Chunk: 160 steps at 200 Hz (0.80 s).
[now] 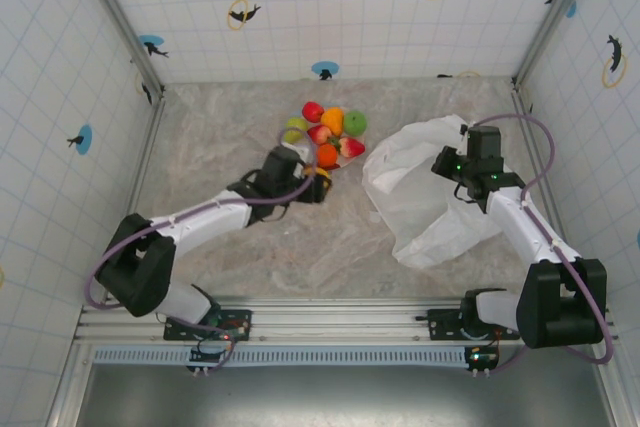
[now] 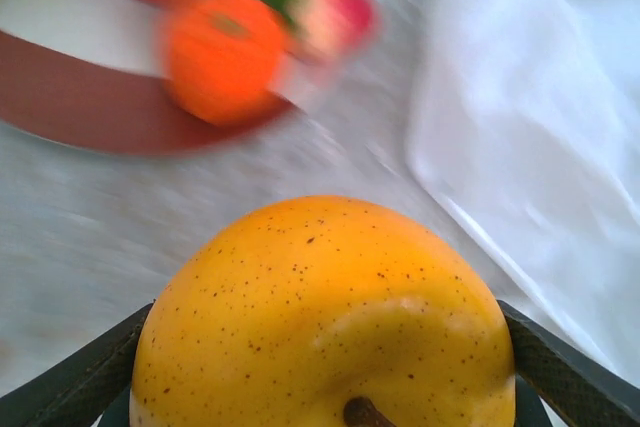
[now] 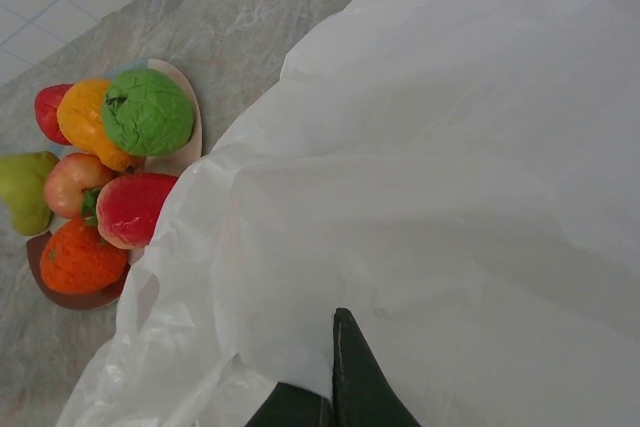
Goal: Place the fruits into the plastic bag
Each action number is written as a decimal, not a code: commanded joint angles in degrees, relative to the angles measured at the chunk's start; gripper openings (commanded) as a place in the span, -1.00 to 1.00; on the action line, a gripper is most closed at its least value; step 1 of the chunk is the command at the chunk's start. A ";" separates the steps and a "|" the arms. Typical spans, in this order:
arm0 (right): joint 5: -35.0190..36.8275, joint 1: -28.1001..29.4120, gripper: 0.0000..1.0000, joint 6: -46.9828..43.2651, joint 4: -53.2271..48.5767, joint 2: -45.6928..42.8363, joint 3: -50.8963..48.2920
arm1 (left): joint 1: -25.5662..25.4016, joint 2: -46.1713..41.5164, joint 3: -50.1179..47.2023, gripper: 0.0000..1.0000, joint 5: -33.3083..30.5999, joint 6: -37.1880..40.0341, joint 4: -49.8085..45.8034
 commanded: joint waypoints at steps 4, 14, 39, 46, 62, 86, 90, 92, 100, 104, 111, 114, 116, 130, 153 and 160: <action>-1.89 0.18 -1.00 2.49 2.28 1.17 1.25 | -8.42 0.59 -1.01 0.35 2.24 2.95 5.73; -2.26 0.35 -1.00 3.02 2.24 1.52 1.55 | -10.82 2.50 0.19 0.35 3.38 3.50 7.12; -2.78 0.92 -1.00 3.27 1.59 1.36 2.14 | -14.25 9.26 6.38 0.33 5.96 5.06 9.23; -2.93 0.97 -1.00 3.21 1.13 1.27 2.42 | -15.12 11.32 8.18 0.33 6.33 6.09 9.29; -3.11 0.99 -1.00 2.99 -0.57 1.18 3.32 | -16.72 16.09 13.95 0.33 6.94 8.10 9.11; -4.67 0.91 -1.00 3.16 -3.45 2.11 6.01 | -17.35 22.35 20.53 0.33 7.90 8.14 9.02; -5.02 0.88 -1.00 3.16 -4.11 2.29 6.58 | -17.43 23.22 21.37 0.33 7.67 8.18 9.08; -5.11 0.88 -1.00 3.16 -4.30 2.38 6.80 | -17.39 23.72 21.84 0.32 7.56 8.19 9.10; -5.66 0.84 -1.00 3.18 -5.06 2.41 7.22 | -17.43 25.33 23.61 0.32 6.42 8.17 9.19; -5.90 0.87 -1.00 3.23 -5.28 2.34 7.27 | -17.37 26.13 24.47 0.32 5.75 8.19 9.21; -6.54 0.84 -1.00 3.56 -5.45 2.01 7.12 | -17.43 27.62 25.91 0.32 4.73 10.09 9.34; -6.68 0.80 -1.00 3.70 -5.45 1.83 7.11 | -17.39 28.25 26.55 0.32 4.40 10.36 9.58; -6.98 0.79 -1.00 3.83 -5.45 1.69 7.02 | -17.36 28.67 26.96 0.33 4.06 10.58 9.71; -8.97 0.78 -1.00 5.18 -5.45 0.52 6.72 | -17.35 31.07 29.12 0.32 0.87 10.59 9.46; -13.36 0.62 -1.00 7.81 -6.07 -1.40 6.74 | -17.25 31.99 29.22 0.33 -1.12 10.18 11.41; -15.54 0.57 -1.00 8.68 -6.44 -2.13 6.58 | -17.26 31.79 28.64 0.33 -1.30 10.12 12.55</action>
